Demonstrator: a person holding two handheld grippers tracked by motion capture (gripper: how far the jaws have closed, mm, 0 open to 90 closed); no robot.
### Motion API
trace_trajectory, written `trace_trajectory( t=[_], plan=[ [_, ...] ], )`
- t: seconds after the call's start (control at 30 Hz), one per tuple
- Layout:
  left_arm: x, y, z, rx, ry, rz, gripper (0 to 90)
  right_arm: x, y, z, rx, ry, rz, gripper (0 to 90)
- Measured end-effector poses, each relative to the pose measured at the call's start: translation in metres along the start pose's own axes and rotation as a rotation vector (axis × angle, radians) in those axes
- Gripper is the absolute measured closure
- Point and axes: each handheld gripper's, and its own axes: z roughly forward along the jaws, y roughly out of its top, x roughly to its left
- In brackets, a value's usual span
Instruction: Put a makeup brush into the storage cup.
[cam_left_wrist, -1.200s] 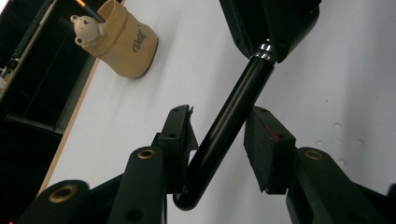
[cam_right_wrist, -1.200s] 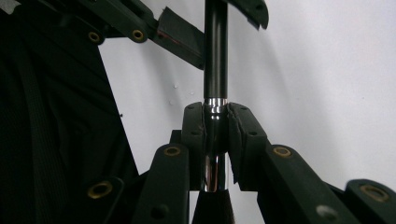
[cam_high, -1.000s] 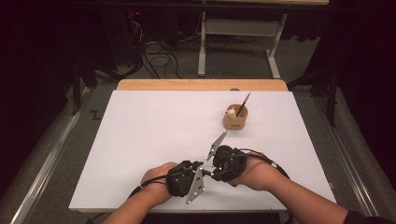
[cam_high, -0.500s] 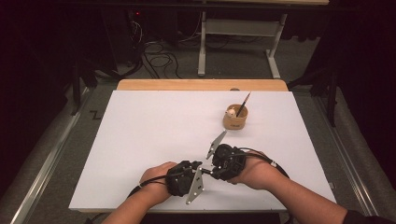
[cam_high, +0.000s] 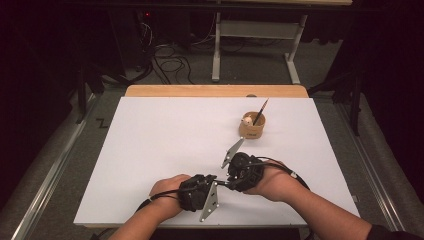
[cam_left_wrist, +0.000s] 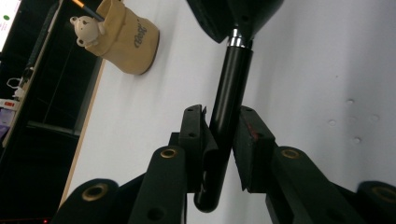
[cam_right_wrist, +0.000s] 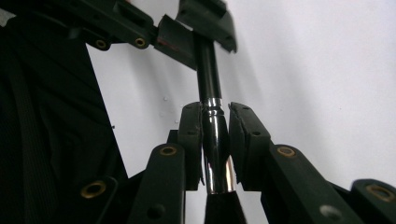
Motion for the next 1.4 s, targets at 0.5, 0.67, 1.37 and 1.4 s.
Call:
trace_trajectory(
  t=[0.5, 0.67, 1.37, 1.4],
  plan=[
    [-0.002, -0.001, 0.001, -0.006, -0.014, -0.004, 78.8, -0.004, 0.0, -0.003, -0.044, 0.005, 0.022, 46.8],
    [-0.001, -0.001, 0.0, 0.003, -0.01, 0.005, 78.8, -0.006, -0.001, -0.004, -0.038, 0.011, 0.03, 41.7],
    [0.009, -0.004, -0.003, 0.018, 0.02, -0.009, 78.8, -0.013, -0.016, -0.012, -0.062, -0.07, 0.044, 9.3],
    [0.01, -0.004, -0.004, 0.017, 0.02, -0.017, 78.8, -0.014, -0.017, -0.013, -0.066, -0.068, 0.047, 9.3]
  ],
)
